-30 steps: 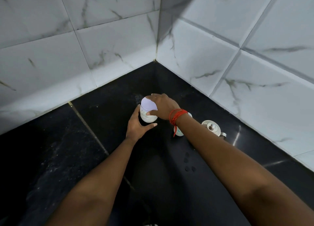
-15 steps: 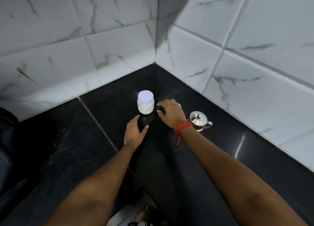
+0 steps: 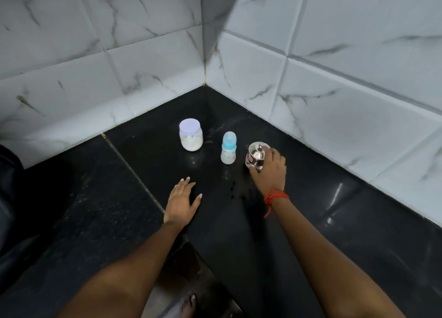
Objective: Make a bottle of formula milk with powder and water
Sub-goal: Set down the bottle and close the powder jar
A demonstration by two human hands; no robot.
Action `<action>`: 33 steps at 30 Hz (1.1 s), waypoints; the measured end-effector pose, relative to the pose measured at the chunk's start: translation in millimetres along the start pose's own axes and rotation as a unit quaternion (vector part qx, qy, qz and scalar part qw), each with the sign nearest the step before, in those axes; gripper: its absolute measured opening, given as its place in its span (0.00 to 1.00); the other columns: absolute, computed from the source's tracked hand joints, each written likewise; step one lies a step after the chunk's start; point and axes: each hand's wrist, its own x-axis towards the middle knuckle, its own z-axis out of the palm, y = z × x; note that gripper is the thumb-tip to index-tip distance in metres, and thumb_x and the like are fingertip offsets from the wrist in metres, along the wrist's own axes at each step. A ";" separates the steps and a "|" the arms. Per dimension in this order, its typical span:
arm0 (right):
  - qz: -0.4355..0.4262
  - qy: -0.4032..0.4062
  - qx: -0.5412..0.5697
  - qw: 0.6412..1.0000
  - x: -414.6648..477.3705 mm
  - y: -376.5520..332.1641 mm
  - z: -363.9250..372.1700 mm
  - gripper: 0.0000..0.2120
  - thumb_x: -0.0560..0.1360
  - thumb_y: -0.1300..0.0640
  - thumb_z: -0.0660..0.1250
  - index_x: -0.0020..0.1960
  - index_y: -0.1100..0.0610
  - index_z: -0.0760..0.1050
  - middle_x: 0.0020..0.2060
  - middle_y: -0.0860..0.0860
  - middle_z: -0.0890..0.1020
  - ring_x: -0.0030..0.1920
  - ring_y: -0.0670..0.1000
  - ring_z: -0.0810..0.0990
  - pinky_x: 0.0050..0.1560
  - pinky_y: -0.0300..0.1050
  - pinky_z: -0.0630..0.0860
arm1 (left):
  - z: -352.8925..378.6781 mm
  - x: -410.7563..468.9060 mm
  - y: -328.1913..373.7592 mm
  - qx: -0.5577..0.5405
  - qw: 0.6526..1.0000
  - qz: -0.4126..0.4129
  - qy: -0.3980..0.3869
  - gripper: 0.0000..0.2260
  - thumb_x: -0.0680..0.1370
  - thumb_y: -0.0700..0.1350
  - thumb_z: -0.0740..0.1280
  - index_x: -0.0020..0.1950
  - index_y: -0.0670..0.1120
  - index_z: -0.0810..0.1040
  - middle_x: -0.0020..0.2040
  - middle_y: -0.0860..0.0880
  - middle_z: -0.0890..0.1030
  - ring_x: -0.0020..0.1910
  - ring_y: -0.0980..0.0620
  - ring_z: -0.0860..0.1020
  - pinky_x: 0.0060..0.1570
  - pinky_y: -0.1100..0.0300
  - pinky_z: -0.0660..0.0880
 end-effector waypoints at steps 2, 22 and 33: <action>0.018 -0.018 -0.009 1.000 10.4 10.8 -2.4 0.39 0.69 0.41 0.75 0.75 0.52 0.65 0.70 0.55 0.72 0.65 0.59 0.72 0.61 0.56 0.73 | -1.6 -0.9 1.1 0.002 1.000 -0.004 -0.001 0.25 0.83 0.57 0.64 0.76 0.46 0.72 0.80 0.46 0.68 0.82 0.48 0.61 0.81 0.49 0.57; -0.011 -0.253 -0.110 0.961 104.3 -3.5 -32.6 0.38 0.65 0.41 0.76 0.72 0.53 0.72 0.65 0.55 0.78 0.64 0.58 0.77 0.61 0.50 0.75 | -6.5 33.1 -7.1 0.049 0.998 0.008 -0.025 0.30 0.82 0.62 0.63 0.79 0.47 0.69 0.82 0.45 0.64 0.83 0.45 0.58 0.81 0.47 0.58; -0.189 -0.218 -0.089 0.953 195.1 -107.1 -72.2 0.40 0.58 0.40 0.75 0.69 0.50 0.75 0.60 0.56 0.79 0.61 0.59 0.78 0.64 0.52 0.74 | -8.2 70.5 -17.9 0.061 0.998 -0.018 -0.011 0.31 0.82 0.64 0.60 0.80 0.47 0.67 0.82 0.45 0.63 0.83 0.46 0.58 0.81 0.47 0.56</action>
